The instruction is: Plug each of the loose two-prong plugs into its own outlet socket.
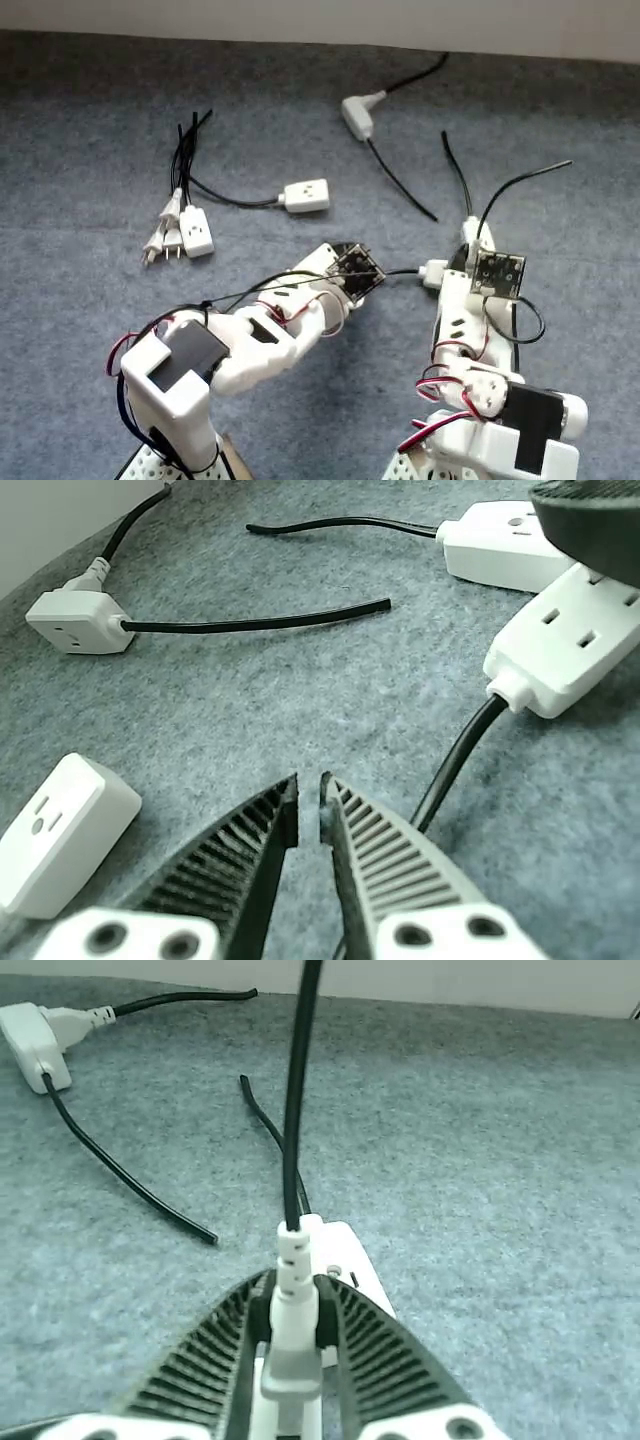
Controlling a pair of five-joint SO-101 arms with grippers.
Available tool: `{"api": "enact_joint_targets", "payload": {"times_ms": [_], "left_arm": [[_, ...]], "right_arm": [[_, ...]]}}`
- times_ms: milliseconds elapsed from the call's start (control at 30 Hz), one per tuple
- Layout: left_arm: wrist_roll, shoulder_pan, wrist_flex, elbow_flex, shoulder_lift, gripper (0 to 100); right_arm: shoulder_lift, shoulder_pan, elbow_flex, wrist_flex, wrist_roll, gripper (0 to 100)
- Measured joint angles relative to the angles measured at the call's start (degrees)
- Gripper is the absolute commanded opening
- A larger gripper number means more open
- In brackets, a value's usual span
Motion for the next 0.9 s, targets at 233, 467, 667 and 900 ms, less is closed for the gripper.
{"api": "enact_joint_targets", "payload": {"times_ms": [233, 467, 667, 900], "left_arm": [[0.0, 0.0, 0.0, 0.0, 0.0, 6], [0.0, 0.0, 0.0, 0.0, 0.0, 6], [0.0, 0.0, 0.0, 0.0, 0.0, 6], [0.0, 0.0, 0.0, 0.0, 0.0, 6]], "right_arm": [[12.6, 0.2, -3.5, -10.5, 0.4, 0.5], [33.1, -0.4, -6.2, -35.3, 7.5, 0.5], [38.4, -0.4, -8.3, -41.2, 9.0, 0.5], [38.5, -0.4, -8.3, -41.3, 13.1, 0.5]]}}
